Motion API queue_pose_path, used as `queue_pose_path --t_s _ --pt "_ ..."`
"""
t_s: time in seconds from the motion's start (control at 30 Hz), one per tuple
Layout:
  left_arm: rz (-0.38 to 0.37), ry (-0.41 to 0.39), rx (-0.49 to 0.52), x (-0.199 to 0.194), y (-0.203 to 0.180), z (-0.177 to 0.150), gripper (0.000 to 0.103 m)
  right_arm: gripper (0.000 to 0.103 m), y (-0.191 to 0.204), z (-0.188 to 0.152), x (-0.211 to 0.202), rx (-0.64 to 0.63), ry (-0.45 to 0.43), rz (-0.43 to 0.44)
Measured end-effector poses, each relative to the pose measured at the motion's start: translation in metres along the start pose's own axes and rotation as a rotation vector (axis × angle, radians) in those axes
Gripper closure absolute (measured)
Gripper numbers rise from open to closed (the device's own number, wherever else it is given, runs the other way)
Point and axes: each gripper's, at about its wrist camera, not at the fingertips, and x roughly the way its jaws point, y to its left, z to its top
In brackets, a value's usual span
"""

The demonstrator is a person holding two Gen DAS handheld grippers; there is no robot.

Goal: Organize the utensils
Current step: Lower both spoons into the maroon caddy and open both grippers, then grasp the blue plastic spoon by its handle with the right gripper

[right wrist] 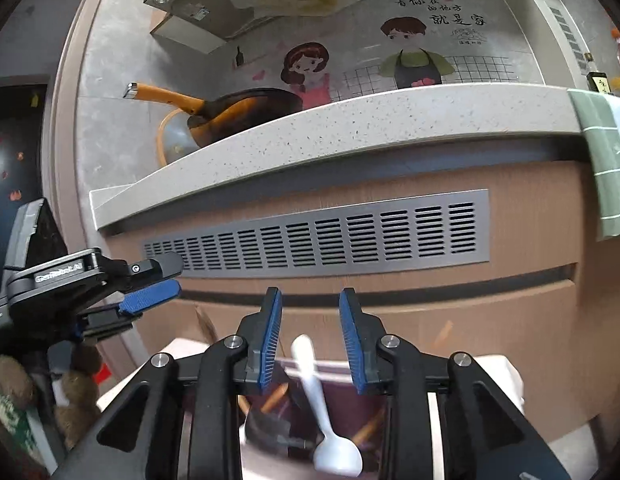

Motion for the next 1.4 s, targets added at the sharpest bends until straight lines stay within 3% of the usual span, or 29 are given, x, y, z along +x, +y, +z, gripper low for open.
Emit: queue_pose_path --t_s 0.13,0.2,0.37,0.47,0.53,0.6,0.73,0.87,1.07,1.33,1.4 --pt "0.066 -0.026 0.049 -0.043 0.001 -0.006 0.055 0.074 -0.007 -0.005 -0.024 0.051 0.094 0.012" --pt "0.115 -0.001 0.057 -0.058 0.005 -0.013 0.055 0.074 -0.014 -0.015 -0.035 0.092 0.164 0.025" --pt "0.253 0.182 0.081 -0.090 0.015 -0.053 0.055 0.074 -0.019 -0.051 -0.059 0.095 0.284 0.014" --pt "0.332 0.276 0.144 -0.105 0.018 -0.087 0.055 0.074 -0.009 -0.081 -0.060 -0.012 0.462 -0.021" --pt "0.350 0.328 0.201 -0.112 0.017 -0.111 0.055 0.076 0.004 -0.101 -0.062 -0.111 0.534 -0.054" --pt "0.348 0.393 0.249 -0.114 0.015 -0.132 0.055 0.076 0.016 -0.120 -0.064 -0.202 0.590 -0.076" --pt "0.305 0.524 0.301 -0.111 0.010 -0.168 0.055 0.076 0.026 -0.138 -0.065 -0.244 0.646 -0.052" --pt "0.318 0.529 0.317 -0.109 0.006 -0.172 0.055 0.077 0.033 -0.143 -0.063 -0.276 0.688 -0.094" --pt "0.307 0.550 0.324 -0.107 0.001 -0.177 0.055 0.077 0.038 -0.130 -0.049 -0.167 0.698 0.113" --pt "0.312 0.594 0.349 -0.104 -0.006 -0.189 0.055 0.080 0.041 -0.147 -0.002 -0.221 0.763 -0.012" --pt "0.312 0.608 0.352 -0.103 -0.007 -0.192 0.055 0.095 0.040 -0.144 -0.002 -0.196 0.757 -0.011"
